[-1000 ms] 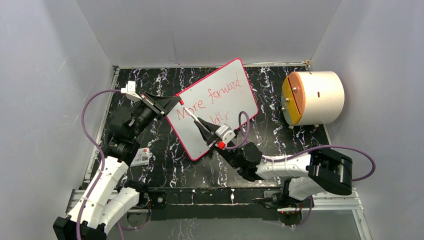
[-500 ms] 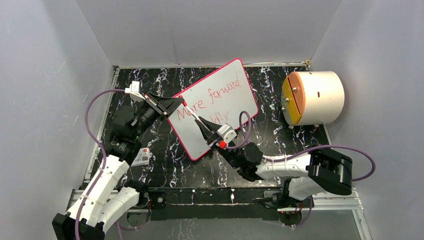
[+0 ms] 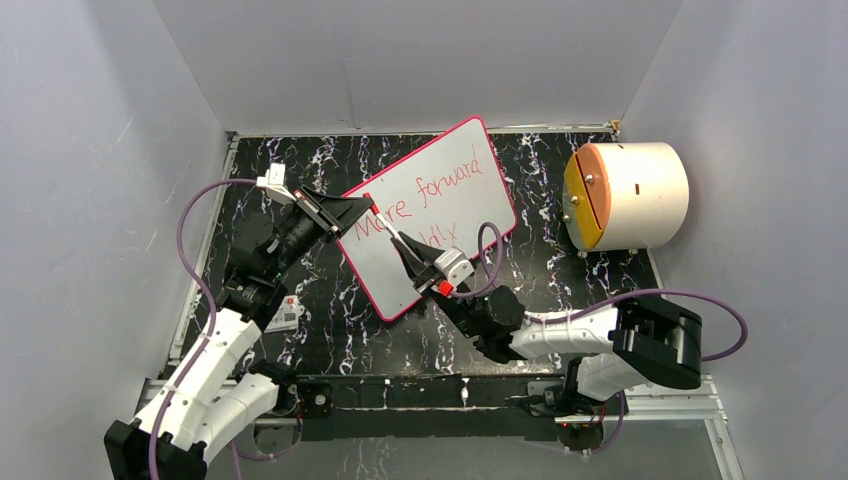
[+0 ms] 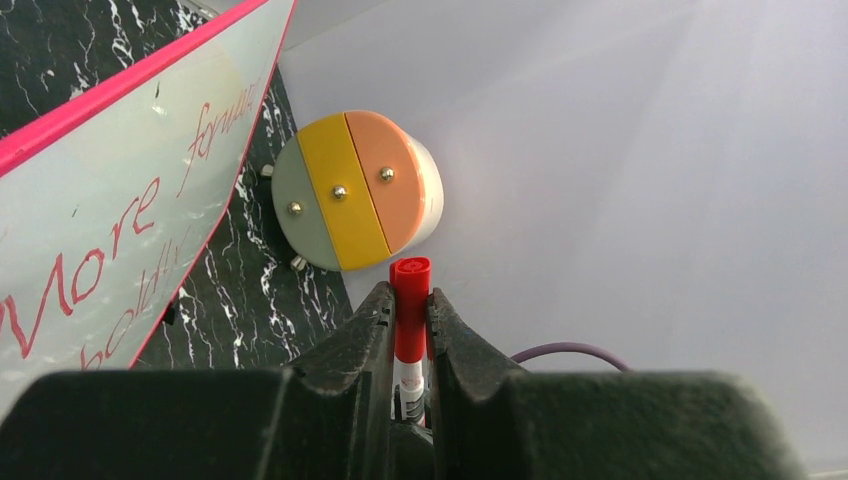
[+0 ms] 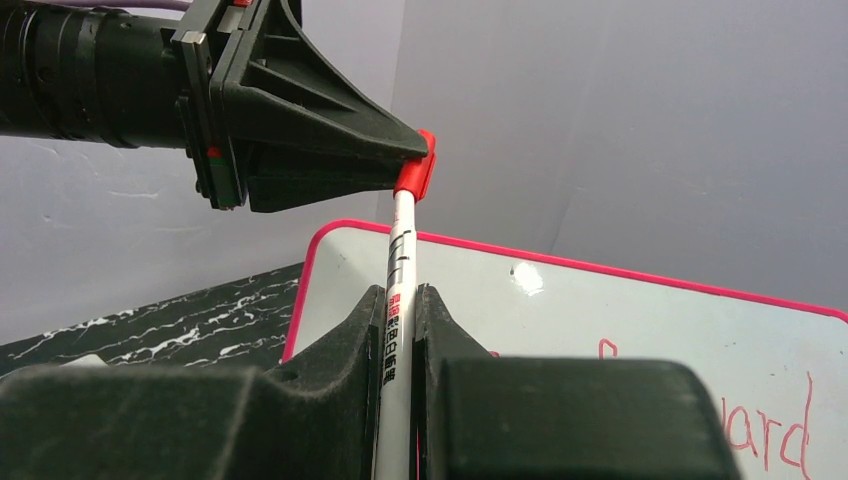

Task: Write a sentence on the whiteboard
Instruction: Close the whiteboard marker at the center of the board.

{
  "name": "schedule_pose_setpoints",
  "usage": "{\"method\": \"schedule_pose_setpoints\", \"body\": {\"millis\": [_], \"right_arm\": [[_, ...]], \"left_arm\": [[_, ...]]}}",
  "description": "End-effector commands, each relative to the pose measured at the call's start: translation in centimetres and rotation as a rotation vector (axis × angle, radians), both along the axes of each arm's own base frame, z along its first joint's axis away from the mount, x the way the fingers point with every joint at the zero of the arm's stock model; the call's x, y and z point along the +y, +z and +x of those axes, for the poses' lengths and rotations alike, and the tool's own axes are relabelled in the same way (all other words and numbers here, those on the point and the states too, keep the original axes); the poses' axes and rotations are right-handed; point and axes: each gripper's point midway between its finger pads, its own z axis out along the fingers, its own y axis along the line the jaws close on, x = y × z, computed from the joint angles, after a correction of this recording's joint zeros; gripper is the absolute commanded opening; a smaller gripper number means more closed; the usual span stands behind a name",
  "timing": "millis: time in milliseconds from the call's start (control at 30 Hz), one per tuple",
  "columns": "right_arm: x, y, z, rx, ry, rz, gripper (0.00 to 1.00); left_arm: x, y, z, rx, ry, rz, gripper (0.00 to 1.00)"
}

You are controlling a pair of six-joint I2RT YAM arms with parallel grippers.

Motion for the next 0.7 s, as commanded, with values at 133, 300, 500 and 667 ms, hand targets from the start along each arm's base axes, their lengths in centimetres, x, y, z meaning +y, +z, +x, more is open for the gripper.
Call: {"method": "schedule_pose_setpoints", "body": {"millis": [133, 300, 500, 667], "right_arm": [[-1.5, 3.5, 0.5, -0.051, -0.069, 0.155, 0.00], [-1.9, 3.5, 1.1, -0.082, -0.134, 0.195, 0.00], [-1.4, 3.5, 1.9, -0.112, -0.186, 0.198, 0.00], [-2.2, 4.2, 2.4, -0.100, -0.179, 0.239, 0.00]], "left_arm": [[-1.1, 0.1, -0.5, -0.021, -0.034, -0.010, 0.00], [-2.2, -0.6, -0.8, -0.006, -0.055, -0.014, 0.00], [-4.0, -1.9, -1.3, 0.018, -0.100, 0.004, 0.00], [-5.3, -3.2, -2.4, 0.026, -0.130, 0.031, 0.00]]}}
